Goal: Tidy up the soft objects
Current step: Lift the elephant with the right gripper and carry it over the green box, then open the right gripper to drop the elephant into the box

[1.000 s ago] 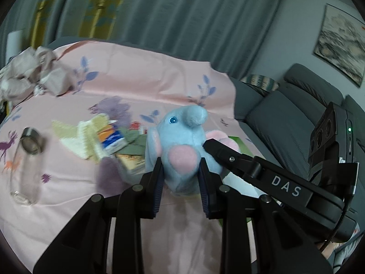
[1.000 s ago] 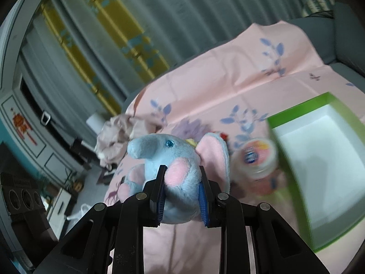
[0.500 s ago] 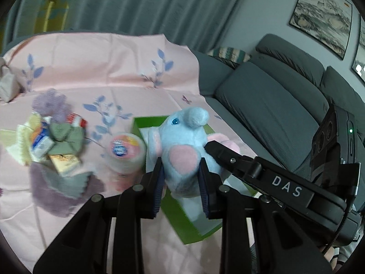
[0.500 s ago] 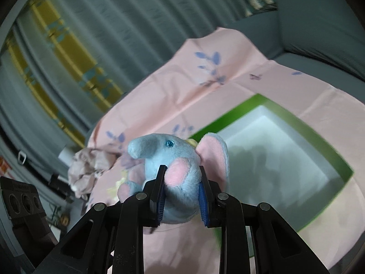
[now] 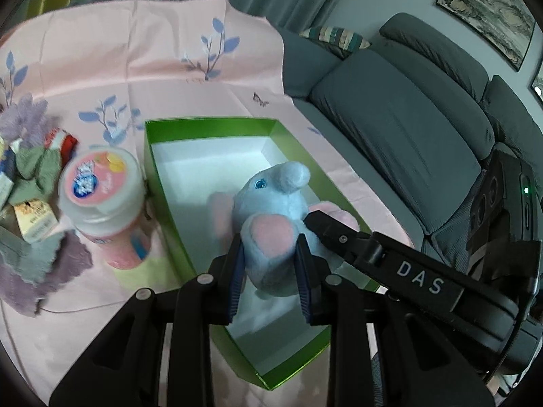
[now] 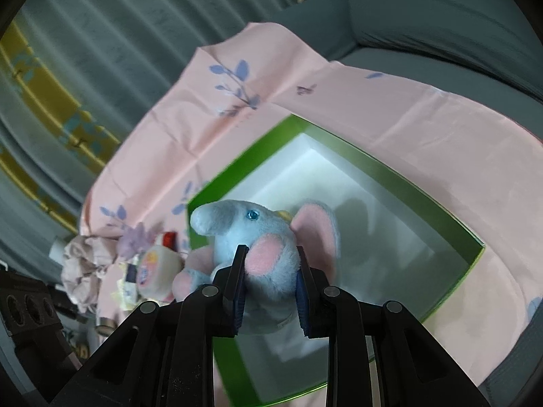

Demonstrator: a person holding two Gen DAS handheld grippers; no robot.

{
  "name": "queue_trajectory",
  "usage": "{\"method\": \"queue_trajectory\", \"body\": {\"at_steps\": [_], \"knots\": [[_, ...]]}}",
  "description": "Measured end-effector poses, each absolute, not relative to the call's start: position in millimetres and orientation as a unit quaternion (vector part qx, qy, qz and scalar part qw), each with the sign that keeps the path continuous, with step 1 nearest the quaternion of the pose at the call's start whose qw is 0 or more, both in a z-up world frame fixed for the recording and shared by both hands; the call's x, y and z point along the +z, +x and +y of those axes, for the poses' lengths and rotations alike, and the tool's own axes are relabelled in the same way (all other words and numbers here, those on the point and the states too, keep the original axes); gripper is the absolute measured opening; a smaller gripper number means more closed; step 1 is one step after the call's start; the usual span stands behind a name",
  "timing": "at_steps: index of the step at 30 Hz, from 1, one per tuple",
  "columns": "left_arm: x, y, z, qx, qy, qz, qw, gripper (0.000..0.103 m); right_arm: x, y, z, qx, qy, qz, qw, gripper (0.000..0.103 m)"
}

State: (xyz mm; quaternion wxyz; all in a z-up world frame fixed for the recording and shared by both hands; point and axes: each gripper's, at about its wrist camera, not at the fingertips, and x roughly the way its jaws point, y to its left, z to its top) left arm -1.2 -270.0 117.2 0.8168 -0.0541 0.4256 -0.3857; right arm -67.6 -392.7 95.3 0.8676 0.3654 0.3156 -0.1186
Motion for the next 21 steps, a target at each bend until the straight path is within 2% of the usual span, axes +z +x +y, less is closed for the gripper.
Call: {"method": "queue_trajectory", "body": {"at_steps": [11, 17, 18, 20, 21], "knots": [[96, 7, -277, -0.396, -0.076, 0.477, 0.781, 0.027, 79, -64, -403, -0.159, 0.362, 0.354, 0.848, 0.027], [106, 2, -270, -0.396, -0.068, 0.465, 0.789, 0.031, 84, -64, -402, -0.181, 0.350, 0.360, 0.846, 0.027], [108, 1, -269, -0.397, -0.065, 0.461, 0.791, 0.033, 86, -65, -401, -0.182, 0.348, 0.359, 0.846, 0.027], [116, -2, -264, -0.400, -0.061, 0.449, 0.797, 0.039, 90, -67, -400, -0.181, 0.346, 0.353, 0.850, 0.033], [120, -4, -260, -0.397, -0.058, 0.442, 0.802, 0.045, 94, -69, -398, -0.181, 0.343, 0.347, 0.854, 0.036]]}}
